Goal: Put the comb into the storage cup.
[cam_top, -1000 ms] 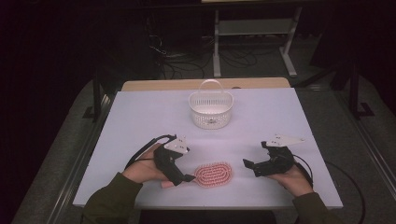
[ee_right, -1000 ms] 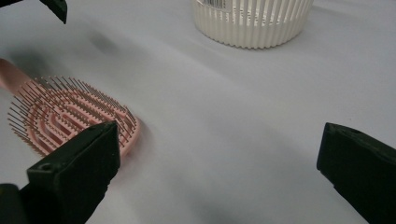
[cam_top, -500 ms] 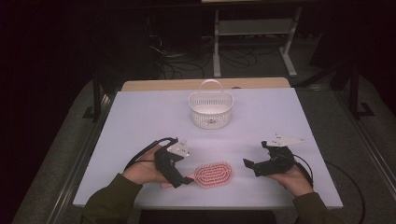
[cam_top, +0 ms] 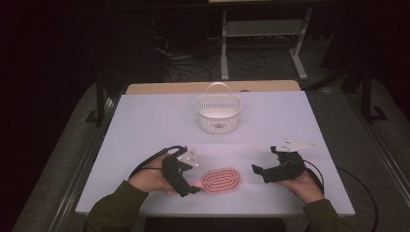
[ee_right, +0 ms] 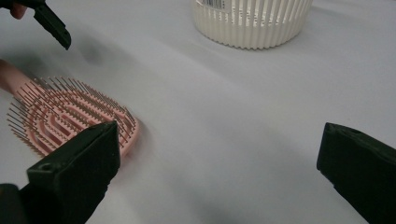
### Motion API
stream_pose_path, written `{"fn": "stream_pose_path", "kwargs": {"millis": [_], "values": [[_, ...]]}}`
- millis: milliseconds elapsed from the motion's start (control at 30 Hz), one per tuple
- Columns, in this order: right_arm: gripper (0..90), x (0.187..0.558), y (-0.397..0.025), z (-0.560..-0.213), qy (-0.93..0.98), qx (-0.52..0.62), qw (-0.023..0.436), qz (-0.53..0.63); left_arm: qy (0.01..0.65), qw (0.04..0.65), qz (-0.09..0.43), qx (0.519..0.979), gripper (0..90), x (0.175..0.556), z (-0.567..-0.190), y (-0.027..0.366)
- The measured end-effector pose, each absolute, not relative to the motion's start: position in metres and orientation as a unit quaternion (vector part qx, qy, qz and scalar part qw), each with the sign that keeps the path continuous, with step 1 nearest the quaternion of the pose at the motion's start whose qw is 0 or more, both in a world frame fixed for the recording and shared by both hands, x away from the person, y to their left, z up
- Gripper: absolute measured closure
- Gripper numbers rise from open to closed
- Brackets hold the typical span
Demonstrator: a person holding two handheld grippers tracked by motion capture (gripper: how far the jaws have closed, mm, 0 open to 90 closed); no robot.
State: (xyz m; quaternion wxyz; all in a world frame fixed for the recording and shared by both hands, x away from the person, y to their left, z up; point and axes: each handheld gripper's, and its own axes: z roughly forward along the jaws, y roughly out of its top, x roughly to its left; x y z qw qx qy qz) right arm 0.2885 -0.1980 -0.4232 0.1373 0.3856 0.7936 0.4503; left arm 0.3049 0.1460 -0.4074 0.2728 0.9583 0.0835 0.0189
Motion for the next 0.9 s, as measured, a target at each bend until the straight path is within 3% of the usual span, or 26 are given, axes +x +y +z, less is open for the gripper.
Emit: {"fn": "stream_pose_path", "kwargs": {"millis": [467, 900], "values": [[0.0, 0.289, -0.198, -0.423, 0.793, 0.387, 0.137, 0.450, 0.086, 0.243, 0.005, 0.966, 23.0, 0.305, -0.409, 0.141], [0.0, 0.289, -0.199, -0.423, 0.793, 0.386, 0.137, 0.451, 0.070, 0.216, -0.009, 0.974, 43.1, 0.303, -0.414, 0.135]]}}
